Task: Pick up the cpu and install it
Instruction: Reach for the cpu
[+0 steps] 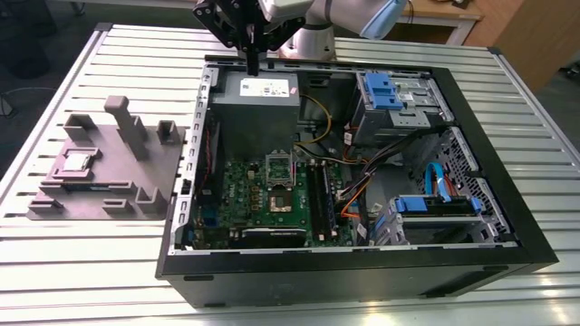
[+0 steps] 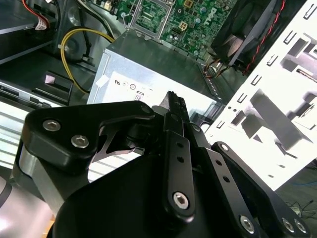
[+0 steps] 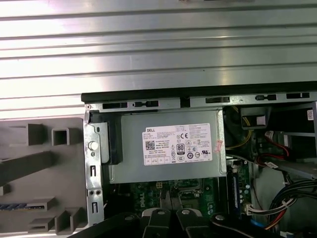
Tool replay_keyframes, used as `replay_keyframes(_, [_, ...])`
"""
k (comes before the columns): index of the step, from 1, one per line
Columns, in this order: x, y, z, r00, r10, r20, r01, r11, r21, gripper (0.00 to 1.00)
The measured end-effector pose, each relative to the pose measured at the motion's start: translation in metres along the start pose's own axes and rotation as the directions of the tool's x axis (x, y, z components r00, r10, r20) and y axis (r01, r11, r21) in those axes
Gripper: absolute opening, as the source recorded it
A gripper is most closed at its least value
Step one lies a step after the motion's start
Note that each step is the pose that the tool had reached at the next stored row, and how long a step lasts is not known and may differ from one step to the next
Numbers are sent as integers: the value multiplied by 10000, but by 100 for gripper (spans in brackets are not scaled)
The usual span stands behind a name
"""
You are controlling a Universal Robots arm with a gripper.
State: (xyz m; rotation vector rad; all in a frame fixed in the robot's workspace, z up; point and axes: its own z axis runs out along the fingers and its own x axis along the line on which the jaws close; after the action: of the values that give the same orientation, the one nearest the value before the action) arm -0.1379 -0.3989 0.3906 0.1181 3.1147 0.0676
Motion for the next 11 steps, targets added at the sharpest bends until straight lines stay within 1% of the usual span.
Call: replay_keyframes(11, [29,-2,1,10000,1,0,-1,10000,0,10])
